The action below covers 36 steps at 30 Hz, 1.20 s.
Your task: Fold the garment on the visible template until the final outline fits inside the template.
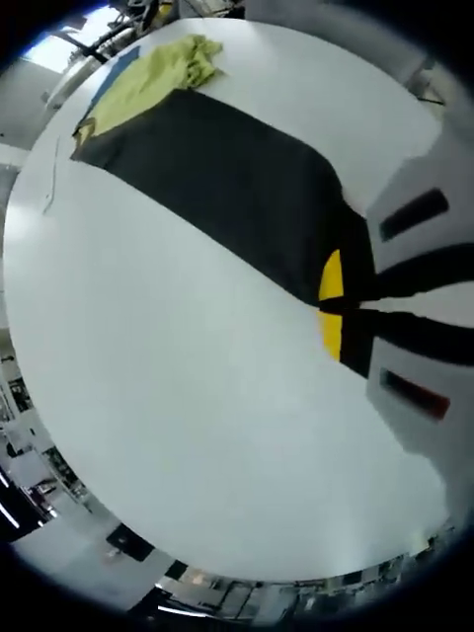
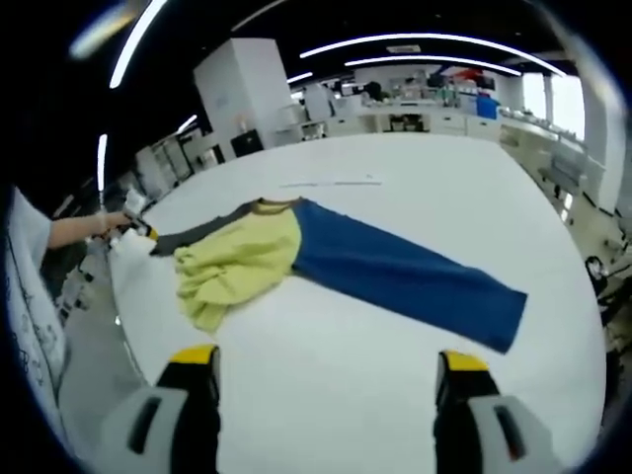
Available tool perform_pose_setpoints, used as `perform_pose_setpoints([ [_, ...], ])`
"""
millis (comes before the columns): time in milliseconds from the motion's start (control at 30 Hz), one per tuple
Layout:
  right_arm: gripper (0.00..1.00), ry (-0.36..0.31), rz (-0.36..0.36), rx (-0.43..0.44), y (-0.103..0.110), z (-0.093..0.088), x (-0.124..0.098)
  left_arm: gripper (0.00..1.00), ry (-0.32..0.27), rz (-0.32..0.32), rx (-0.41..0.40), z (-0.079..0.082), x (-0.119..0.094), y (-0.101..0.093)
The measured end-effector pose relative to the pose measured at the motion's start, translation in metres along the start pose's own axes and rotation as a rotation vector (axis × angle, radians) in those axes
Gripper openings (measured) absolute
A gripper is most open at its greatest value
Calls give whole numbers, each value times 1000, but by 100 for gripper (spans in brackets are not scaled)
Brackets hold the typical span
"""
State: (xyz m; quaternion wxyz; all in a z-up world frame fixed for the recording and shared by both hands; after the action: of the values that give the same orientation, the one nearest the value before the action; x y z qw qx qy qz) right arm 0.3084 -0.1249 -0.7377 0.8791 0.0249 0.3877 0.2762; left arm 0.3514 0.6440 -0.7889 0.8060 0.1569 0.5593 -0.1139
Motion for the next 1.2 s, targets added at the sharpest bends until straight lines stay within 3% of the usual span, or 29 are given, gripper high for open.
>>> perform_pose_setpoints([
  [167,91,1,5,0,3,0,4,0,10,20,0,7,6,6],
  [567,91,9,6,13,3,-5,6,0,24,30,11,2,11,7],
  [900,91,9,9,15,4,-5,8,0,-30,25,53,0,9,3],
  [1067,91,7,15,14,6,-6,9,26,-62,-1,79,-1,10,2],
  [1200,91,9,21,15,6,-7,11,40,-116,-38,84,1,7,-7],
])
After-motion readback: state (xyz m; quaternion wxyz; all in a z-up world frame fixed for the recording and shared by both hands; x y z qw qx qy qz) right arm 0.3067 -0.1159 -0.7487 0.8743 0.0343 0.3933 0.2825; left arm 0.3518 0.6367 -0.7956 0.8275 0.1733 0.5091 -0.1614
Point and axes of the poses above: the point that each gripper's makers call its tool centre point, and the gripper's own axes: x roughly forward along the fingers, y roughly to its left, z roughly out of its top, the point moved 5 cm from there along -x, roughly backward along the fingers, and after that the axes turned 2 degrees about x, right-handed, at the moved point
